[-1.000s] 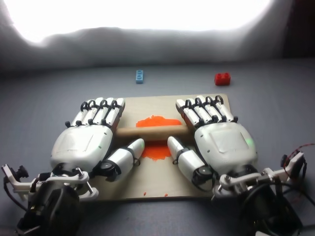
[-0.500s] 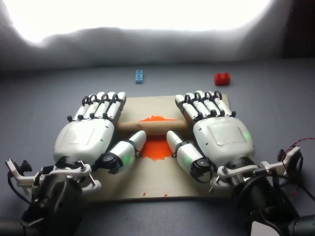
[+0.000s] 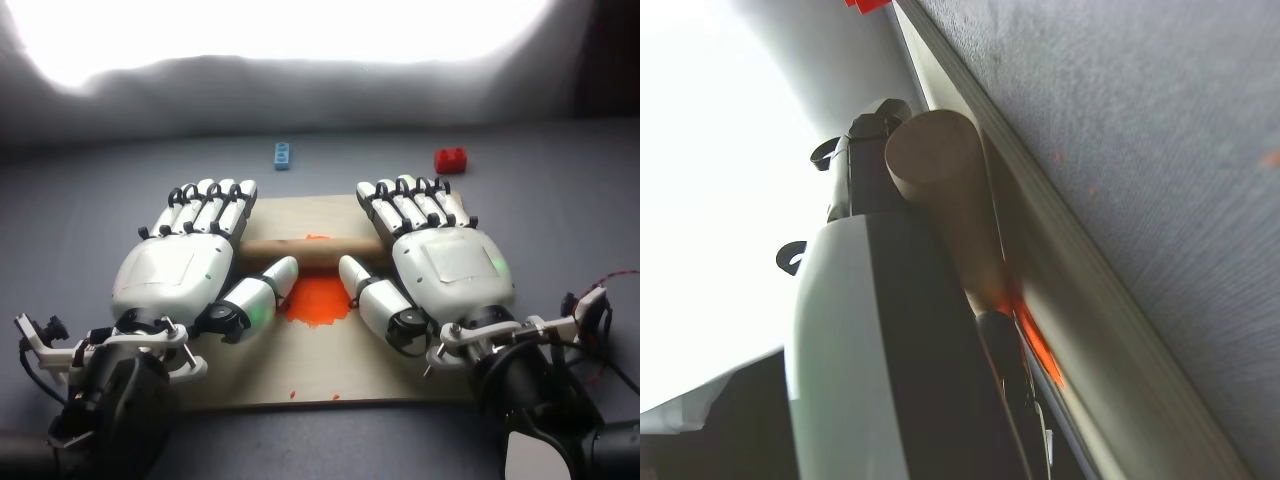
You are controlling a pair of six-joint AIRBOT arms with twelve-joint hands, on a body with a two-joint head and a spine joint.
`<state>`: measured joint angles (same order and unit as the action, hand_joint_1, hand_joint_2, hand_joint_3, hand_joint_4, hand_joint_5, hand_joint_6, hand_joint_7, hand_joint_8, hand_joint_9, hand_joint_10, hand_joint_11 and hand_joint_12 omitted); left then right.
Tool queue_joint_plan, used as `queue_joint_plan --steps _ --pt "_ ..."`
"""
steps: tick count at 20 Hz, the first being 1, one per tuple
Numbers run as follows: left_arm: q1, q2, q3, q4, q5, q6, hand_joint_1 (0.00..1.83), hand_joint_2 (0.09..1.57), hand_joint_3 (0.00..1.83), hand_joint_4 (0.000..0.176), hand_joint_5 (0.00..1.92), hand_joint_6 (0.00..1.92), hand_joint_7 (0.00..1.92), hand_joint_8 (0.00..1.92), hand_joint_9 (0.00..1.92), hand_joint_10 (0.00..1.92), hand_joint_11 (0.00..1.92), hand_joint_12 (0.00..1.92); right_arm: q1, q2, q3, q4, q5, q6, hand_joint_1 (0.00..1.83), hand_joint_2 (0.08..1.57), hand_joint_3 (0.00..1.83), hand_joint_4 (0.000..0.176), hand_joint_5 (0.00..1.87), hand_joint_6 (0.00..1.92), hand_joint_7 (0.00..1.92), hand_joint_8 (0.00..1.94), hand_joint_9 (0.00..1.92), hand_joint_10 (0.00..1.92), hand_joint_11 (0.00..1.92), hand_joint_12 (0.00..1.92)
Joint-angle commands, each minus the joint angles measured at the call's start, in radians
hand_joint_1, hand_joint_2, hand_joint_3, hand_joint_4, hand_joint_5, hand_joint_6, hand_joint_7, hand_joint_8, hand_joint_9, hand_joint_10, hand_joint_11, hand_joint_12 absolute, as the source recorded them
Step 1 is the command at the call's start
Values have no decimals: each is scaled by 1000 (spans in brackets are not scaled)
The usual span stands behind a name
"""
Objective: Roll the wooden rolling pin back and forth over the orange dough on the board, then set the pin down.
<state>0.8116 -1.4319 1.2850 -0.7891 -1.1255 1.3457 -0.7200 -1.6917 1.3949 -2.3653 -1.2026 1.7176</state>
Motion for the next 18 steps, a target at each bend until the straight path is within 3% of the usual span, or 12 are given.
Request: queue_joint_plan --steps 1,7,13,18 --pt "-9 -2 10 15 -71 6 0 1476 22 0 0 0 0 0 0 0 0 0 10 0 5 -51 -72 10 0 1531 0 0 155 0 133 0 97 3 0 386" --pt "-18 -9 31 4 -54 6 0 1480 21 0 0 0 0 0 0 0 0 0 16 -2 17 -51 -56 15 0 1538 2 0 161 1 127 1 87 2 0 371" --pt "-23 -16 51 0 -39 7 0 1484 20 0 0 0 0 0 0 0 0 0 23 -2 37 -51 -36 23 0 1546 2 0 184 1 157 1 115 3 0 472" --pt "-28 -26 71 -1 -27 6 0 1488 19 0 0 0 0 0 0 0 0 0 27 -3 50 -51 -25 28 0 1539 0 0 188 6 156 4 110 7 0 399"
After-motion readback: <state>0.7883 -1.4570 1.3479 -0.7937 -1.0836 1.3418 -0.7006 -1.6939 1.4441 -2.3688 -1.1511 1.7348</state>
